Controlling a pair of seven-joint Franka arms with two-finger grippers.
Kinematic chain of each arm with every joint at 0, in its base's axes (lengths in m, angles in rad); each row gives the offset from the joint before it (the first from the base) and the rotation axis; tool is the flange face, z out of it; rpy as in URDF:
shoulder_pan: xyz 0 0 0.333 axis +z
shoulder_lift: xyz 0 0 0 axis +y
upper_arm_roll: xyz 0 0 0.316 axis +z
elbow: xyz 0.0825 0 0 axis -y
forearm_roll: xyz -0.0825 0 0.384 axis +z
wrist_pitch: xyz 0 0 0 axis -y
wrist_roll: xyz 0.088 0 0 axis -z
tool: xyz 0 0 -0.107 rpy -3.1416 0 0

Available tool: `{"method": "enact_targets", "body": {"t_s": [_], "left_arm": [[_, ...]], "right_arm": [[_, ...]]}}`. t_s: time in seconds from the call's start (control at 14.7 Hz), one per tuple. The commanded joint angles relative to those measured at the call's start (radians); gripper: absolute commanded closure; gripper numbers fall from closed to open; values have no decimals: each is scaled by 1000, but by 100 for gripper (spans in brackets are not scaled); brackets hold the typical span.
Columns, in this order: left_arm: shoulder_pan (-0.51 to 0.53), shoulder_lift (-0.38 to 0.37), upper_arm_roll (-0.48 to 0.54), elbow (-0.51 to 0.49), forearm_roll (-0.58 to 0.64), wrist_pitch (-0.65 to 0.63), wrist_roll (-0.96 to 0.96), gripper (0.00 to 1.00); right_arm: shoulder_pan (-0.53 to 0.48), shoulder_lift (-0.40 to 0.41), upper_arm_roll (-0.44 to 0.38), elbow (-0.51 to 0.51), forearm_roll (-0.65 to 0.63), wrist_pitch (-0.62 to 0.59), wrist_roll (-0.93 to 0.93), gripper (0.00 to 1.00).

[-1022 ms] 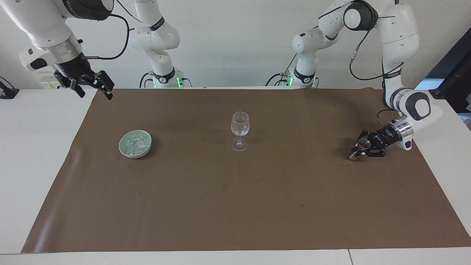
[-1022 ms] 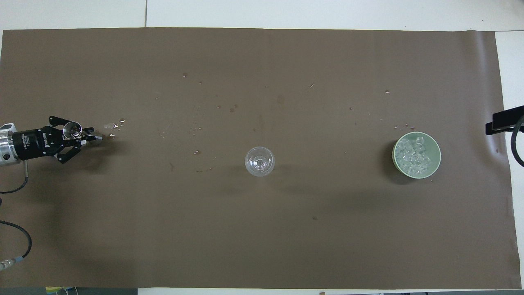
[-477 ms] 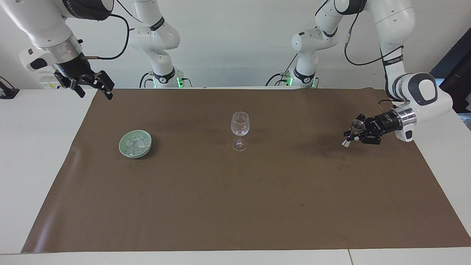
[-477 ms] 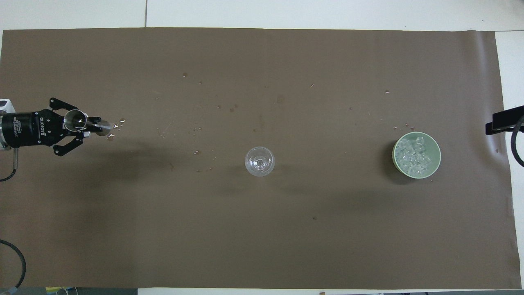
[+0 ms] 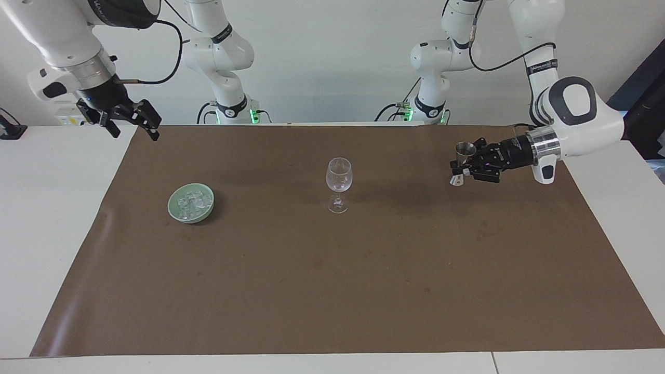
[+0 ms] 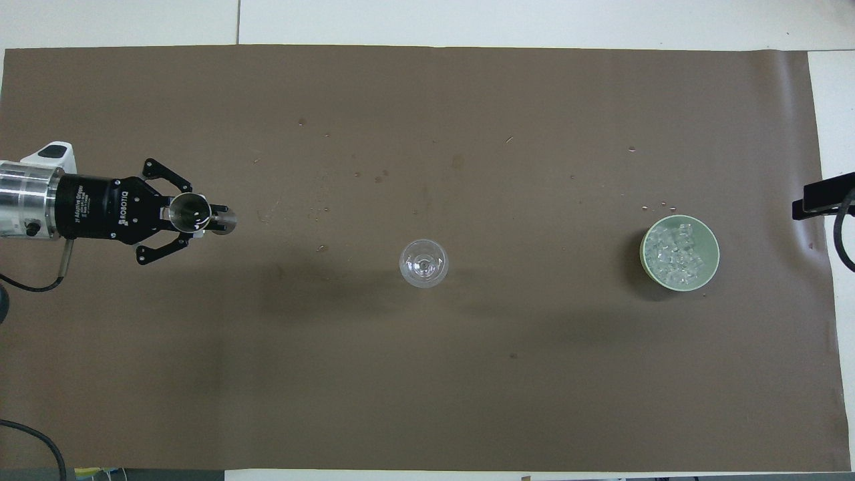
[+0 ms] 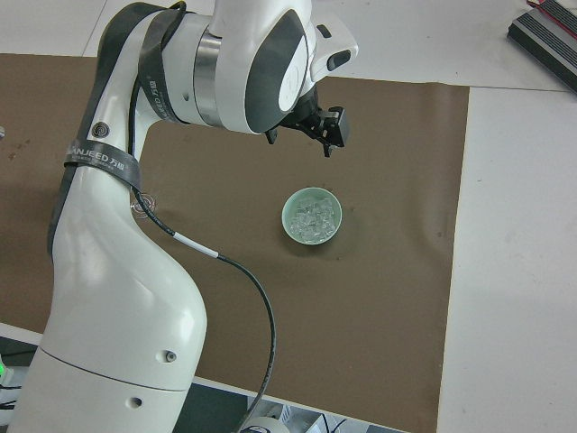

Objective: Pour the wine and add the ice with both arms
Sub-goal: 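Lift the silver cup with the left gripper toward the clear glass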

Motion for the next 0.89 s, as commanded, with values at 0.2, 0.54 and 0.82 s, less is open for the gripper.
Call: {"method": "enact_targets", "body": {"t_s": [0.2, 0.54, 0.82], "left_arm": [[-258, -44, 13, -25, 69, 208, -174, 100], [-432, -31, 11, -23, 198, 380, -326, 100], [-489, -29, 11, -19, 308, 427, -420, 100]], "right_arm": [[-6, -19, 2, -19, 0, -6, 5, 0], [-6, -19, 2, -20, 0, -6, 5, 0], [-6, -19, 2, -20, 0, -6, 3, 0]]}}
